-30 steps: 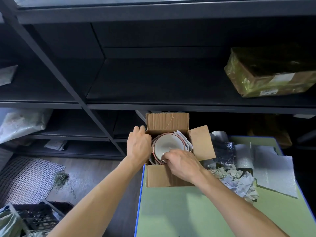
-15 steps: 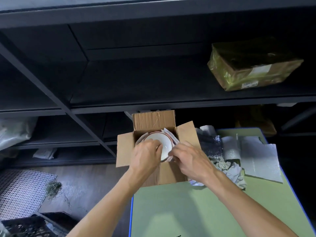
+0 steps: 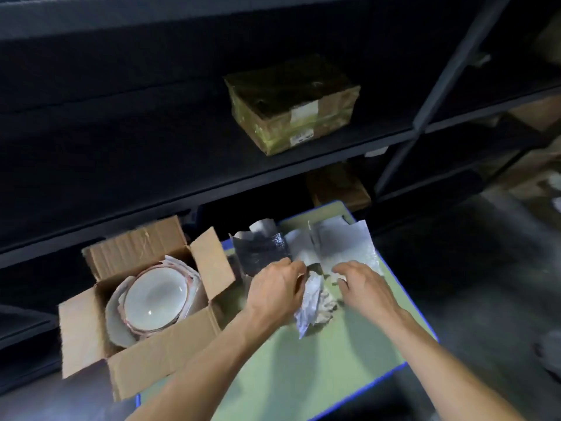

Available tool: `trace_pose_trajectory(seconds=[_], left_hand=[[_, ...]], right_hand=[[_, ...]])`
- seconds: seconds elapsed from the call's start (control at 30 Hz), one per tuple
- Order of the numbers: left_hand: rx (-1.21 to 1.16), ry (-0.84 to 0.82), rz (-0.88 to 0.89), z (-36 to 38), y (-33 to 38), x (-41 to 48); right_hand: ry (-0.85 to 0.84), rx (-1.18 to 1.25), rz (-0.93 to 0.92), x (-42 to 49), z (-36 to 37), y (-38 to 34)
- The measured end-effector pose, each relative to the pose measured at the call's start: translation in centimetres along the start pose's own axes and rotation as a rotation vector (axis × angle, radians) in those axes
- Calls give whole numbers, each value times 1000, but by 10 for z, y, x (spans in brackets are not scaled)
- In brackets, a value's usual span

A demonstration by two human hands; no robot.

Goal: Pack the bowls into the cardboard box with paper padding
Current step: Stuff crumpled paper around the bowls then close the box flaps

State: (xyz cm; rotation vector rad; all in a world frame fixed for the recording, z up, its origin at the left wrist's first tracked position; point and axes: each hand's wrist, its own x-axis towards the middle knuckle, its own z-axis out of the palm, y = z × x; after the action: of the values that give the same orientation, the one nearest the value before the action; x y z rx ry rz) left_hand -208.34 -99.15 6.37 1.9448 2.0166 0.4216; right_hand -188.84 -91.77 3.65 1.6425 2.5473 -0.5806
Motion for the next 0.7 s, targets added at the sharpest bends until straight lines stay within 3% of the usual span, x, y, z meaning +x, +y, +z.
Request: trace_pose_trajectory(seconds=[0.13, 0.33, 0.5, 0.7], left_hand=[[27, -152, 52, 38, 25, 35], [210, -297, 84, 81, 43, 78], [269, -388, 37, 99, 45, 89], [229, -385, -3, 101, 46, 89]], right_hand=[[-44, 42, 251, 14, 11, 63], [-106, 30, 430, 43, 23, 102], [-83, 88, 526, 59, 34, 102], [-32, 204, 556, 59, 32, 108]])
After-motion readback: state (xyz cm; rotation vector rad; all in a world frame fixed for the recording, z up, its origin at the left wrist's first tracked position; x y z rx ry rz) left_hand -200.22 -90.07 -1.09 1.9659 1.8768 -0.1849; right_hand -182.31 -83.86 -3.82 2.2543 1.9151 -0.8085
